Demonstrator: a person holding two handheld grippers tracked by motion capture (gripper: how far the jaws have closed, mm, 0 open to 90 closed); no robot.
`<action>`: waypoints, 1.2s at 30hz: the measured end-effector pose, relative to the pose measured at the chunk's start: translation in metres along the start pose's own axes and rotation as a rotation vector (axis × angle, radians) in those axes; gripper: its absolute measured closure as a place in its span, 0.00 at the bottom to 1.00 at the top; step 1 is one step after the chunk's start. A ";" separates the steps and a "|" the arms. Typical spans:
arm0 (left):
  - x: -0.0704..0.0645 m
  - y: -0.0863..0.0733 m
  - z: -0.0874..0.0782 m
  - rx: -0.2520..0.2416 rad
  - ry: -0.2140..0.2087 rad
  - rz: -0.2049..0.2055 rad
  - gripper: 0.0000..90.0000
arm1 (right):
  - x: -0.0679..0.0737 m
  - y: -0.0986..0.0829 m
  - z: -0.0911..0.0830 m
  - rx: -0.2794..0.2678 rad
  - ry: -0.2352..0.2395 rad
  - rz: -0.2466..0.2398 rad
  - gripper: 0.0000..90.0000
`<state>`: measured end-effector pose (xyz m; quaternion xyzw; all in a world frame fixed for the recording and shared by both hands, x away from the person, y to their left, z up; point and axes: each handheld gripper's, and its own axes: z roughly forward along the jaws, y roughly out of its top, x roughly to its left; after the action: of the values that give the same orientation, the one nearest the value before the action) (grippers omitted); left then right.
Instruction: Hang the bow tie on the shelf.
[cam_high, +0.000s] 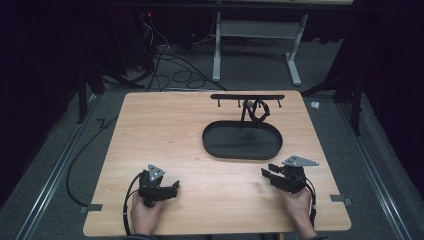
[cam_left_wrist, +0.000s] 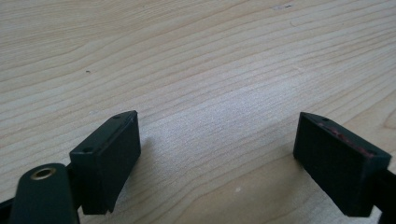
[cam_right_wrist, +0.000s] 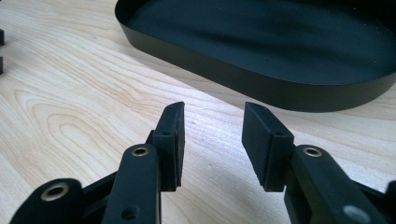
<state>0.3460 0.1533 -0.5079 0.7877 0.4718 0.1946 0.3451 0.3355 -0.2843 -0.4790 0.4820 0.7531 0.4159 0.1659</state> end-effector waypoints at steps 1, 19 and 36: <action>0.000 0.000 0.000 0.000 0.000 -0.001 0.17 | 0.000 0.000 0.000 -0.001 -0.002 0.004 0.68; 0.000 0.000 0.000 0.000 0.000 0.000 0.17 | 0.002 -0.001 0.012 0.031 -0.034 -0.020 0.68; 0.000 0.000 0.000 0.000 0.000 0.000 0.17 | 0.004 -0.004 0.022 0.062 -0.061 -0.041 0.68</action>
<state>0.3460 0.1533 -0.5079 0.7877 0.4719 0.1946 0.3450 0.3453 -0.2711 -0.4951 0.4837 0.7700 0.3739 0.1825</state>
